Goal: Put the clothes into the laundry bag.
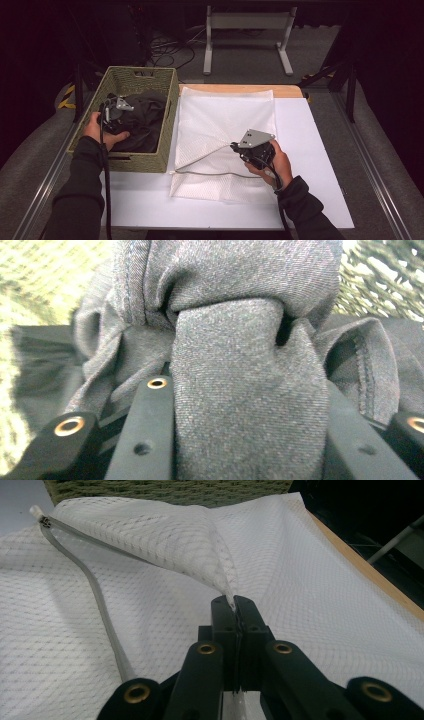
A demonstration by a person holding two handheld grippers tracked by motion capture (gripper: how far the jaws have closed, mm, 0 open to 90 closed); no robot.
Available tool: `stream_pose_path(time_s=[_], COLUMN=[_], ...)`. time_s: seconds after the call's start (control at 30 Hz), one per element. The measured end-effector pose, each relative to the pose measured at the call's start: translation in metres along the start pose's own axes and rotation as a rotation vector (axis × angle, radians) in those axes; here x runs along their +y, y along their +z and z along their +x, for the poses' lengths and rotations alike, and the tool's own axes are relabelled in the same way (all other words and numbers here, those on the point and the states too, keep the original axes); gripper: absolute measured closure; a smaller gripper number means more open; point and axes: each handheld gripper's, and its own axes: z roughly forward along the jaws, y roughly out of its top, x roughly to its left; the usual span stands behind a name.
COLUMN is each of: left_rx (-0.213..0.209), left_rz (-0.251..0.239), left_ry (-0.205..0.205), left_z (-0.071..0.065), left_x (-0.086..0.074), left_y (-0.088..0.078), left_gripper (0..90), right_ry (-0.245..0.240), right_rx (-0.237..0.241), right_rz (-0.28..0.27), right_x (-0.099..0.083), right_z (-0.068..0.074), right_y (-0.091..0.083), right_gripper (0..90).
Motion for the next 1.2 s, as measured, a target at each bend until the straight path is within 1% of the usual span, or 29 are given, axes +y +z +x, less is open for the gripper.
stream_pose_path(time_s=[0.03,0.07,0.1,0.17,0.23,0.27,0.3,0.33,0.37,0.43,0.5,0.57,0.63,0.67,0.7,0.77,0.8,0.83,0.9,0.97,1.07,1.13,1.17,1.2], left_rx=[0.009,0.006,0.025,0.021,0.005,0.004,0.004,-0.003,-0.01,-0.044,-0.087,-0.109,-0.141,-0.156,-0.156,-0.165,-0.173,-0.173,-0.186,-0.186,-0.195,-0.196,-0.196,-0.197], left_rz=[-0.014,-0.028,-0.061,-0.13,-0.203,-0.243,-0.243,-0.273,-0.298,-0.347,-0.407,-0.464,-0.531,-0.559,-0.559,-0.599,-0.607,-0.617,-0.637,-0.652,-0.676,-0.685,-0.685,-0.698], left_ry=[-0.008,-0.018,-0.034,-0.067,-0.093,-0.083,-0.083,-0.085,-0.078,-0.083,-0.113,-0.118,-0.135,-0.137,-0.137,-0.14,-0.13,-0.129,-0.127,-0.139,-0.132,-0.115,-0.115,-0.103], left_z=[0.0,0.002,0.002,0.003,0.004,0.003,0.003,0.002,-0.001,-0.005,-0.009,-0.015,-0.02,-0.023,-0.023,-0.029,-0.031,-0.034,-0.036,-0.037,-0.041,-0.046,-0.046,-0.05], left_x=[-0.001,-0.001,-0.002,-0.004,-0.006,-0.007,-0.007,-0.008,-0.009,-0.014,-0.019,-0.024,-0.027,-0.028,-0.028,-0.03,-0.031,-0.032,-0.033,-0.035,-0.037,-0.038,-0.038,-0.039], left_y=[-0.002,-0.006,-0.011,-0.022,-0.033,-0.041,-0.041,-0.046,-0.052,-0.06,-0.065,-0.072,-0.078,-0.082,-0.082,-0.087,-0.089,-0.091,-0.094,-0.097,-0.103,-0.109,-0.109,-0.113], left_gripper=[67.2,67.3,67.4,67.7,67.8,67.8,67.8,67.8,67.9,68.0,68.1,68.1,68.2,68.2,68.2,68.2,68.2,68.2,68.2,68.2,68.2,68.1,68.1,68.1], right_ry=[-0.001,-0.002,-0.001,-0.002,-0.001,0.0,0.0,0.002,0.002,0.006,0.009,0.011,0.01,0.011,0.011,0.015,0.013,0.015,0.014,0.019,0.022,0.027,0.027,0.032], right_rx=[0.0,0.0,0.001,-0.002,-0.004,-0.006,-0.006,-0.008,-0.009,-0.011,-0.013,-0.015,-0.016,-0.015,-0.015,-0.017,-0.018,-0.018,-0.02,-0.02,-0.021,-0.021,-0.021,-0.021], right_rz=[0.0,0.0,-0.001,-0.003,-0.007,-0.011,-0.011,-0.016,-0.017,-0.019,-0.024,-0.028,-0.028,-0.029,-0.029,-0.033,-0.033,-0.035,-0.036,-0.039,-0.041,-0.044,-0.044,-0.049], right_x=[0.0,0.0,0.0,0.0,0.0,0.0,0.0,0.0,0.0,0.0,0.0,0.0,0.0,0.0,0.0,0.0,0.0,0.0,0.0,0.0,0.0,0.0,0.0,-0.001], right_z=[0.0,0.0,0.0,0.001,0.001,0.001,0.001,0.0,0.0,-0.001,-0.001,-0.001,-0.001,-0.001,-0.001,-0.001,-0.001,-0.001,-0.002,-0.002,-0.003,-0.004,-0.004,-0.005], right_y=[0.0,0.0,0.0,0.0,-0.001,-0.001,-0.001,-0.001,-0.002,-0.002,-0.003,-0.003,-0.003,-0.003,-0.003,-0.004,-0.004,-0.004,-0.004,-0.004,-0.005,-0.005,-0.005,-0.005], right_gripper=[88.8,88.8,88.8,88.8,88.8,88.9,88.9,88.9,88.9,88.9,88.9,88.9,88.9,88.9,88.9,88.9,88.9,88.9,88.9,88.9,89.0,89.0,89.0,89.0])
